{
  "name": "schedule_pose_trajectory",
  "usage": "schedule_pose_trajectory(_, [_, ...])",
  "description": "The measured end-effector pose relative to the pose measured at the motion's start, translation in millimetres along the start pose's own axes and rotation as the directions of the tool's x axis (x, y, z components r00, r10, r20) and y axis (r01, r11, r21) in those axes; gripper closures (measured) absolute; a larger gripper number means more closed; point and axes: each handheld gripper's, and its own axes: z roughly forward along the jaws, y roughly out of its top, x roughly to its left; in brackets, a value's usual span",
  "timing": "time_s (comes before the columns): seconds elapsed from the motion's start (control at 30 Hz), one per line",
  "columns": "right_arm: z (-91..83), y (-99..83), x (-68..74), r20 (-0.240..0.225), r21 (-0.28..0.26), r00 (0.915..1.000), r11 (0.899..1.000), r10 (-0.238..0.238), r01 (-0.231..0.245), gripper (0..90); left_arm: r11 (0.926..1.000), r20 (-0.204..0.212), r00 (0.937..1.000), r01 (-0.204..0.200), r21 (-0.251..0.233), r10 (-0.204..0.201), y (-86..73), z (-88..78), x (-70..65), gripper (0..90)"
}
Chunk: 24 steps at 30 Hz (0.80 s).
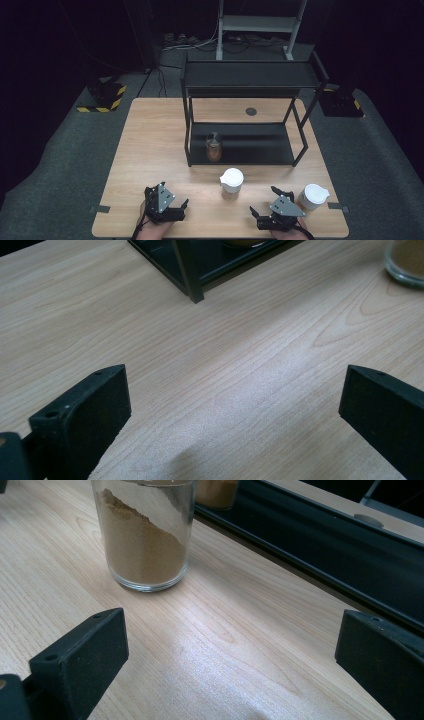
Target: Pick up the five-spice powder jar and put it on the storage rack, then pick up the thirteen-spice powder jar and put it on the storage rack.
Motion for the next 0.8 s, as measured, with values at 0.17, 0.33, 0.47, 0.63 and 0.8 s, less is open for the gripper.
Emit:
schedule_pose_trajectory(0.17, [-0.5, -1.1, -0.6, 0.003, -0.006, 0.9999, 1.000, 0.010, -0.010, 0.3, 0.9997, 0.006, 0.9997, -0.024, 0.008, 0.024, 1.5, 0.5, -1.5, 1.2])
schedule_pose_trajectory(0.33, [-0.9, -1.5, -1.6, 0.000, -0.008, 0.9998, 1.000, 0.018, -0.018, 0.3, 0.9989, 0.009, 0.9989, -0.046, 0.005, 0.046, 1.1, -0.1, -3.2, 1.2])
schedule_pose_trajectory(0.47, [-1.9, -2.1, 1.1, 0.013, -0.010, 0.9997, 1.000, 0.021, -0.021, 0.3, 0.9985, 0.017, 0.9984, -0.055, 0.008, 0.055, 1.7, 0.4, -2.6, 1.2])
schedule_pose_trajectory(0.63, [-4.9, 0.5, 2.4, 0.020, -0.002, 0.9994, 1.000, 0.030, -0.030, 0.2, 0.9979, 0.020, 0.9977, -0.065, -0.001, 0.065, 0.2, -0.5, -2.9, 1.2])
schedule_pose_trajectory(0.8, [-7.5, 5.1, 4.7, 0.016, -0.007, 0.9994, 1.000, 0.030, -0.030, 0.2, 0.9980, 0.024, 0.9978, -0.062, 0.000, 0.062, 0.4, -0.4, -2.0, 1.2])
